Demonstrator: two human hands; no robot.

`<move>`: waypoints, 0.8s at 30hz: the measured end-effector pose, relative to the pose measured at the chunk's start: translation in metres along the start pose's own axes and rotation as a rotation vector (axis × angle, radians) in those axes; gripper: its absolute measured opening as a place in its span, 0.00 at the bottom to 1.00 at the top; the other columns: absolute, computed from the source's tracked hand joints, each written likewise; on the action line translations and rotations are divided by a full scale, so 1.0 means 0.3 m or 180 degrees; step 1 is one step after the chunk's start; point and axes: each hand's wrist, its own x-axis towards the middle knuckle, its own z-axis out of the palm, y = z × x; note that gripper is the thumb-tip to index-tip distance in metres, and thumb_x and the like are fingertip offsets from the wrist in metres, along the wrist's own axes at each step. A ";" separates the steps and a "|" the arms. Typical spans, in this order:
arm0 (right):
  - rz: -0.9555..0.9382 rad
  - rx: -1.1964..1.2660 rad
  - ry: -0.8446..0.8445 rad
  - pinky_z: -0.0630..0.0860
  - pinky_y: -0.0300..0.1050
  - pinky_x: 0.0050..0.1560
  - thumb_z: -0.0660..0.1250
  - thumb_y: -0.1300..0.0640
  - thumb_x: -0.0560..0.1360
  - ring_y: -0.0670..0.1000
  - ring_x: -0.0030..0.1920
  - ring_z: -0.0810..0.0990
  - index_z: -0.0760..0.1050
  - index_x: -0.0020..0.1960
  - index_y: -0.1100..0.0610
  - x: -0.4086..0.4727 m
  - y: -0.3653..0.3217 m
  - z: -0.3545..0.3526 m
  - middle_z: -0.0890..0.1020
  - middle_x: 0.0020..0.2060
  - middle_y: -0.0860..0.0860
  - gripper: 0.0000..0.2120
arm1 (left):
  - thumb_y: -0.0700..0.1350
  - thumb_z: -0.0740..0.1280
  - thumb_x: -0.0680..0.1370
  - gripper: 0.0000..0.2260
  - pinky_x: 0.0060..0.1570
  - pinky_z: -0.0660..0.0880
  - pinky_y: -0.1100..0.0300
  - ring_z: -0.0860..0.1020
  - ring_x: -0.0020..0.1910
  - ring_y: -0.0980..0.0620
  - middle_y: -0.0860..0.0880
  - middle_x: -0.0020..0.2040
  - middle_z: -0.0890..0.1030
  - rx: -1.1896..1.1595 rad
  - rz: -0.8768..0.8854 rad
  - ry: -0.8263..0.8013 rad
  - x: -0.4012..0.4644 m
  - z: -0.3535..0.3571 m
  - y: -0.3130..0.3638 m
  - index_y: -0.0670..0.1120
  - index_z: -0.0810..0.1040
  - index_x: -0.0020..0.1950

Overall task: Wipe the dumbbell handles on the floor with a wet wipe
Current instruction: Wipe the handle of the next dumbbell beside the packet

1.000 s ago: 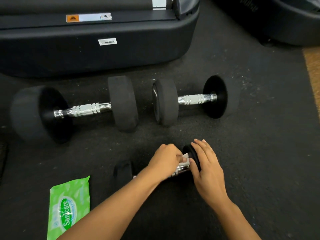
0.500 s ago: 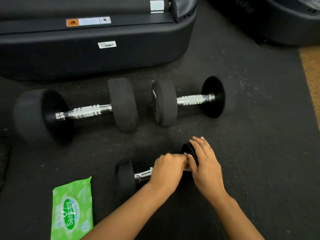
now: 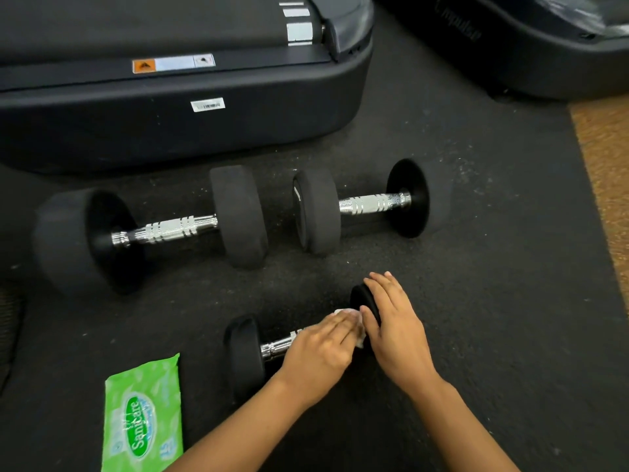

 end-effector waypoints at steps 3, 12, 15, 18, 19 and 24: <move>-0.0039 -0.0002 0.0006 0.46 0.31 0.66 0.59 0.54 0.79 0.40 0.71 0.48 0.63 0.71 0.55 -0.001 -0.002 -0.004 0.64 0.71 0.47 0.22 | 0.36 0.78 0.61 0.19 0.51 0.75 0.62 0.82 0.50 0.51 0.44 0.51 0.83 -0.0169 -0.0134 -0.0172 -0.047 -0.029 -0.006 0.41 0.83 0.52; 0.0017 0.0042 -0.0043 0.50 0.36 0.68 0.57 0.53 0.80 0.39 0.71 0.47 0.63 0.72 0.55 0.006 -0.006 -0.004 0.62 0.72 0.47 0.21 | 0.37 0.77 0.62 0.19 0.48 0.77 0.61 0.82 0.49 0.51 0.44 0.50 0.83 -0.0230 -0.0403 -0.0214 0.005 -0.007 -0.007 0.40 0.83 0.52; 0.0021 0.0037 -0.0056 0.50 0.36 0.69 0.58 0.53 0.79 0.39 0.71 0.46 0.62 0.72 0.54 0.001 -0.001 -0.006 0.62 0.72 0.46 0.22 | 0.38 0.80 0.58 0.21 0.44 0.78 0.61 0.83 0.47 0.51 0.45 0.48 0.84 -0.0133 -0.0495 -0.0255 -0.042 -0.040 -0.024 0.41 0.83 0.50; -0.0074 0.0114 -0.0118 0.52 0.43 0.72 0.58 0.49 0.79 0.42 0.73 0.45 0.63 0.72 0.52 -0.013 0.002 -0.018 0.61 0.72 0.46 0.22 | 0.39 0.80 0.57 0.16 0.30 0.78 0.62 0.83 0.37 0.51 0.47 0.40 0.84 -0.0030 -0.0630 -0.0230 -0.056 -0.075 -0.038 0.43 0.84 0.43; -0.0215 0.0135 -0.0108 0.53 0.47 0.72 0.58 0.47 0.78 0.44 0.74 0.46 0.64 0.71 0.51 -0.020 0.001 -0.028 0.63 0.71 0.46 0.22 | 0.40 0.81 0.56 0.17 0.27 0.77 0.64 0.82 0.34 0.52 0.49 0.38 0.83 -0.0018 -0.0701 -0.0286 -0.057 -0.091 -0.041 0.44 0.83 0.42; -0.1093 0.0092 -0.0021 0.62 0.45 0.64 0.62 0.41 0.73 0.47 0.67 0.64 0.74 0.59 0.49 -0.048 -0.098 -0.060 0.75 0.58 0.45 0.18 | 0.44 0.80 0.59 0.23 0.22 0.73 0.63 0.80 0.29 0.55 0.52 0.34 0.81 -0.0031 -0.0954 -0.0144 -0.058 -0.186 -0.051 0.46 0.77 0.51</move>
